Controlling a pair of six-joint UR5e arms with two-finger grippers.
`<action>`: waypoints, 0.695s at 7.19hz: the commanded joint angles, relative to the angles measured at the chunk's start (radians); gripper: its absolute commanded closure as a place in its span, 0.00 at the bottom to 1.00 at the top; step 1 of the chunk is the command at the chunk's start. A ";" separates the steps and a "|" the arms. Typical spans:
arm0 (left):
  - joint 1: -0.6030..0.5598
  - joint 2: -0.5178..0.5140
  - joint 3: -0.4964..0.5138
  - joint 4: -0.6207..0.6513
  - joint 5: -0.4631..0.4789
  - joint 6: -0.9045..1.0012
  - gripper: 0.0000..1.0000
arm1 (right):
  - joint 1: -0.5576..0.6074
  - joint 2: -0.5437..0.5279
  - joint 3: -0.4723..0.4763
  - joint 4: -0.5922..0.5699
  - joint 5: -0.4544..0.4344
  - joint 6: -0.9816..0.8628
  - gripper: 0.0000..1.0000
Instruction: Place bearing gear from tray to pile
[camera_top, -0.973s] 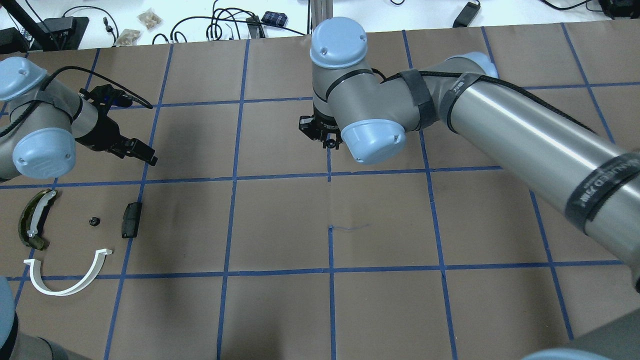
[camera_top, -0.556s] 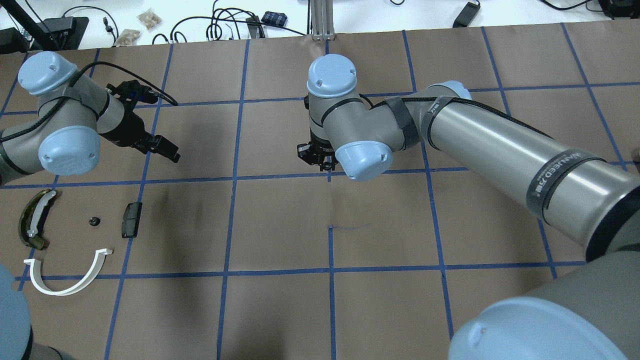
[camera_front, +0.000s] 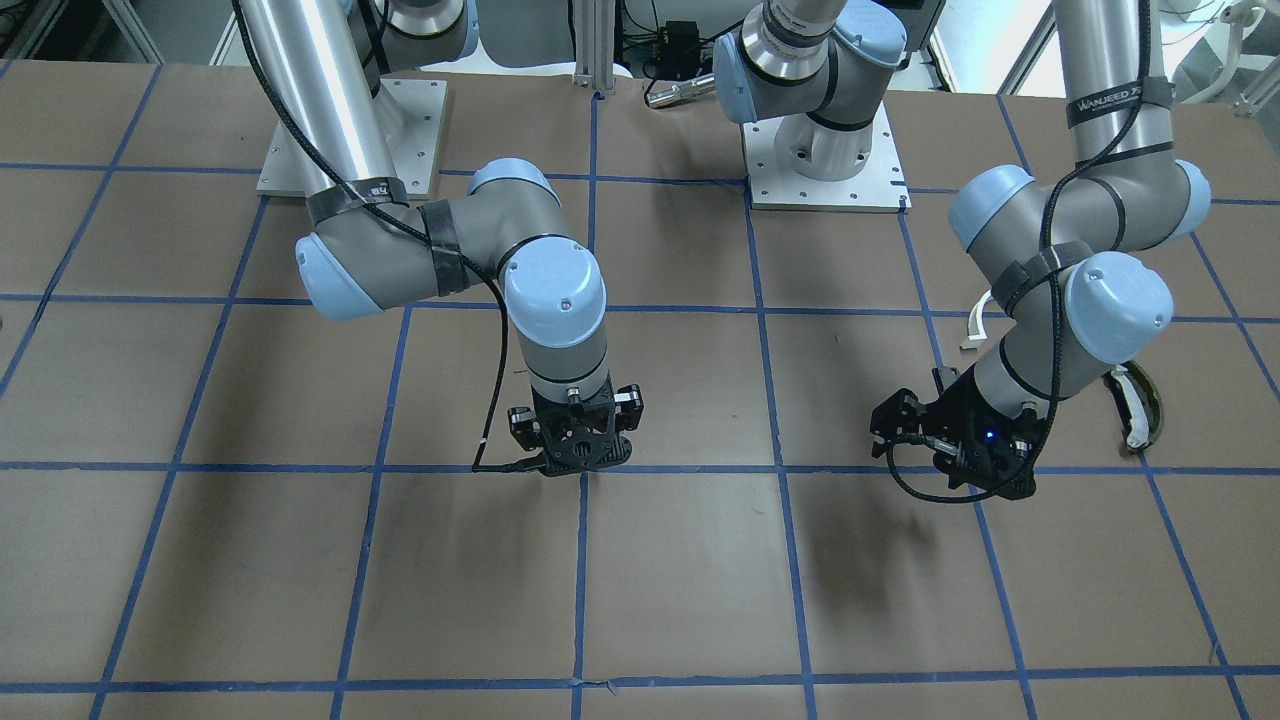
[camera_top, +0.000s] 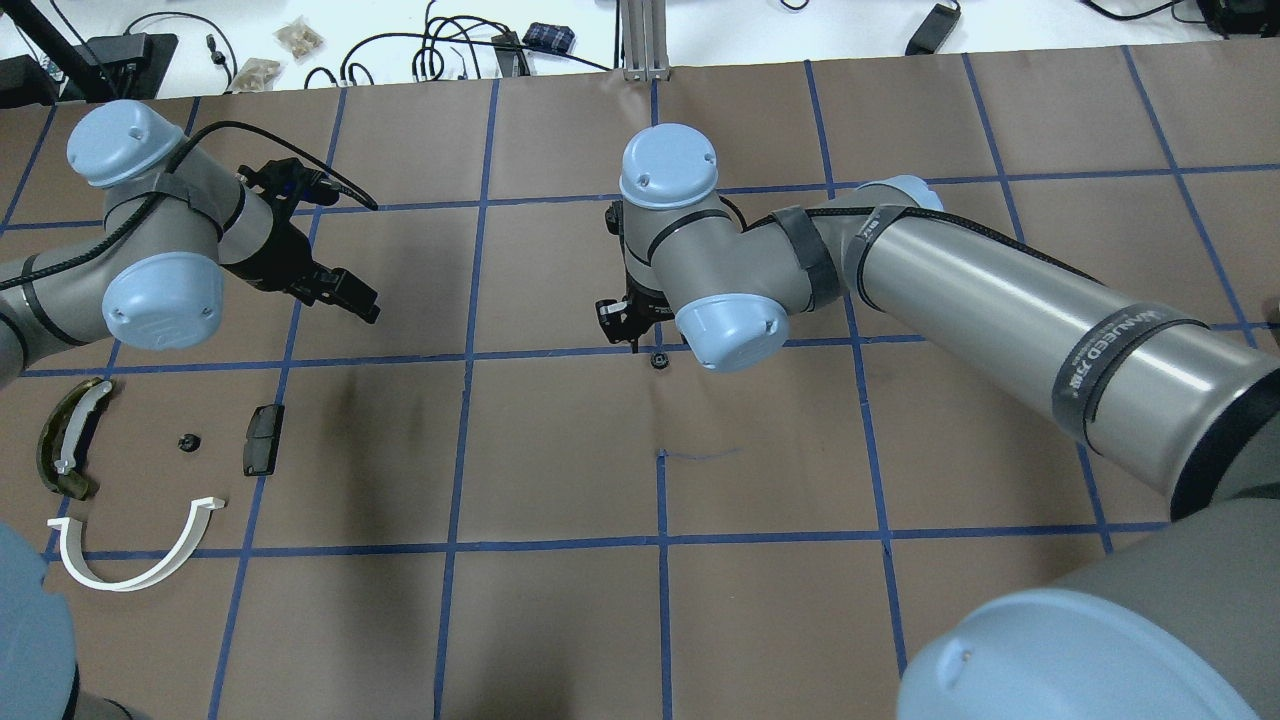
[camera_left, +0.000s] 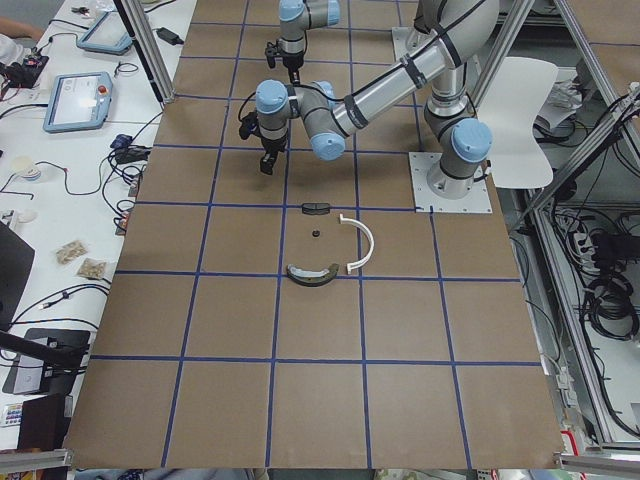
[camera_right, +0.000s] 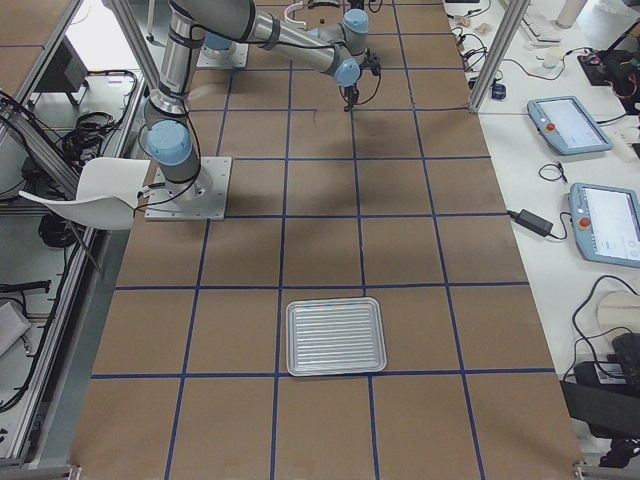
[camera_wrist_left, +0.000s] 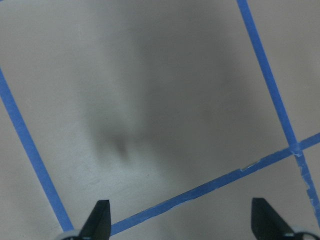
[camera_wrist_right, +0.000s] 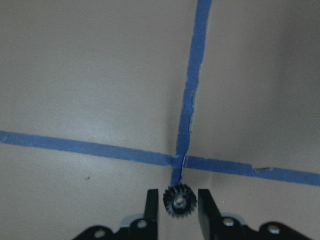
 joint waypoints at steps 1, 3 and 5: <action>-0.034 -0.014 -0.001 0.002 -0.005 -0.081 0.00 | -0.039 -0.115 -0.059 0.149 -0.016 -0.008 0.00; -0.163 -0.028 0.003 0.018 -0.002 -0.302 0.00 | -0.202 -0.230 -0.180 0.322 -0.001 -0.013 0.00; -0.353 -0.031 0.015 0.083 0.012 -0.632 0.00 | -0.314 -0.275 -0.306 0.536 -0.008 -0.013 0.00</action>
